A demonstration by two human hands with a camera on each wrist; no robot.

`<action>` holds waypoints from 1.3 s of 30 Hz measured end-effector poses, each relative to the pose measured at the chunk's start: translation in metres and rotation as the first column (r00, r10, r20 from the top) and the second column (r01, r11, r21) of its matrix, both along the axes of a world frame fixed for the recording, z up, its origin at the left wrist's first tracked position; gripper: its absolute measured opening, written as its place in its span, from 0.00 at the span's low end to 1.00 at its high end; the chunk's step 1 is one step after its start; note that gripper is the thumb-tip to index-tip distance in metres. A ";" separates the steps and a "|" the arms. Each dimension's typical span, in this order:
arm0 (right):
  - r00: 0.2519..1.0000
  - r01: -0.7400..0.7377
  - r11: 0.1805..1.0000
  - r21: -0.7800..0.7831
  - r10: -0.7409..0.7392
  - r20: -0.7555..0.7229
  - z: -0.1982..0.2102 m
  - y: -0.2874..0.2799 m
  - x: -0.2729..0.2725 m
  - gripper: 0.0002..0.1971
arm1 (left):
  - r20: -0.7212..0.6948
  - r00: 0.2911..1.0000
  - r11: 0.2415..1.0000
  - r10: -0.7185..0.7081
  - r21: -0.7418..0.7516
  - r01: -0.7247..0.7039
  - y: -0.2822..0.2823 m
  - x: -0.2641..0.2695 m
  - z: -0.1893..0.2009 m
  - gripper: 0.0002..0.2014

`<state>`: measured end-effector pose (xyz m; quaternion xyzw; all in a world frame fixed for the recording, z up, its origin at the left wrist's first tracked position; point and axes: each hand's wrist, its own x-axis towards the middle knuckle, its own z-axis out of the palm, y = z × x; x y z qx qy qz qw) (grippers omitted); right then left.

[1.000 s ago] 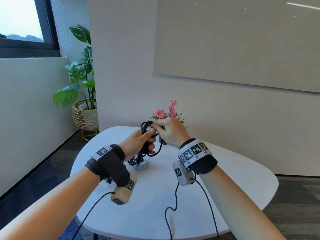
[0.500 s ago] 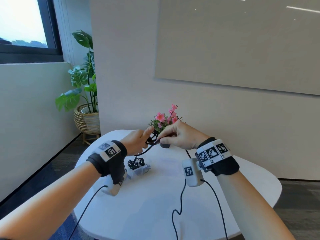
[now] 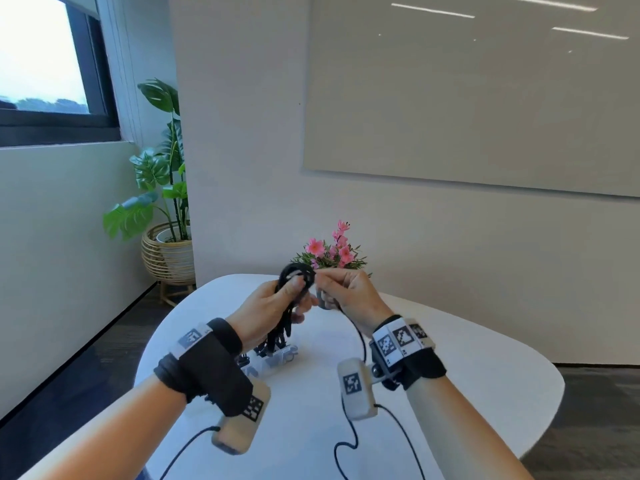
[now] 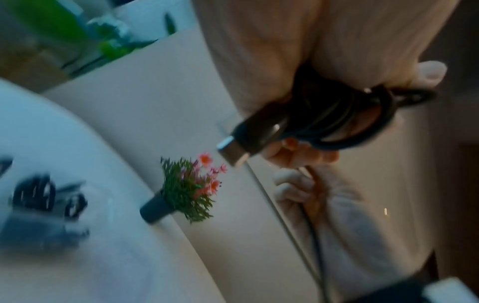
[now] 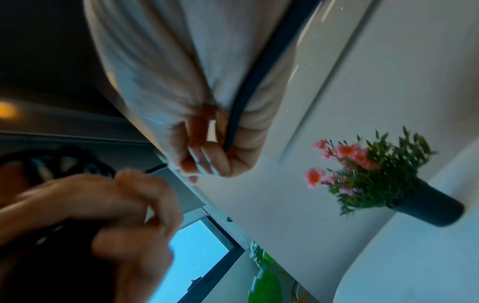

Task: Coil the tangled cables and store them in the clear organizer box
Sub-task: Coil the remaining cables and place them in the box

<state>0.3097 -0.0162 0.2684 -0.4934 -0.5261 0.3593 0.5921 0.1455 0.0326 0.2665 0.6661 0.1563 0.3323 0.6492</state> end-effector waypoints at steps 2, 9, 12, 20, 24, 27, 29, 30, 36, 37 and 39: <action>0.997 0.065 0.998 0.000 -0.065 -0.040 -0.008 0.000 -0.006 0.04 | 0.109 0.994 0.994 0.027 -0.111 -0.015 0.005 0.000 -0.001 0.33; 0.980 0.181 0.981 0.066 -0.185 0.071 -0.012 -0.001 -0.008 0.07 | 0.176 0.960 0.964 0.219 -0.191 -0.185 -0.001 0.006 0.001 0.14; 0.949 0.103 0.983 0.155 -0.144 0.279 -0.013 0.002 -0.017 0.14 | 0.200 0.905 0.896 0.375 -0.330 -0.298 0.001 0.018 0.006 0.08; 0.985 0.063 0.998 -0.025 -0.058 0.164 -0.043 0.001 -0.038 0.16 | 0.257 0.814 0.819 0.520 -0.420 -0.390 0.020 0.030 0.026 0.08; 0.962 -0.040 0.995 -0.086 0.062 0.266 -0.037 -0.018 -0.033 0.13 | 0.025 0.862 0.838 0.506 -0.248 -0.485 0.037 0.019 0.022 0.14; 0.886 -0.011 0.999 -0.050 0.033 0.462 -0.021 -0.025 -0.018 0.08 | -0.329 0.822 0.886 0.464 0.162 -0.435 0.040 0.011 0.012 0.21; 0.845 0.010 1.000 -0.012 -0.002 0.535 -0.012 -0.028 -0.009 0.05 | -0.492 0.729 0.878 0.476 0.311 -0.364 0.036 0.010 0.009 0.24; 0.828 0.011 1.000 0.000 -0.009 0.561 -0.008 -0.028 -0.006 0.05 | -0.535 0.702 0.880 0.470 0.342 -0.328 0.031 0.011 0.009 0.25; 0.819 -0.035 0.997 0.065 -0.008 0.573 0.013 -0.029 -0.006 0.03 | -0.550 0.747 0.845 0.374 0.534 -0.029 -0.001 0.006 0.021 0.29; 0.827 -0.032 0.995 0.090 -0.025 0.562 0.014 -0.028 -0.004 0.05 | -0.580 0.741 0.833 0.338 0.551 0.052 -0.003 0.003 0.022 0.32; 0.840 -0.001 0.992 0.129 -0.069 0.538 0.015 -0.023 0.003 0.08 | -0.669 0.670 0.773 0.320 0.594 0.224 -0.005 -0.003 0.022 0.35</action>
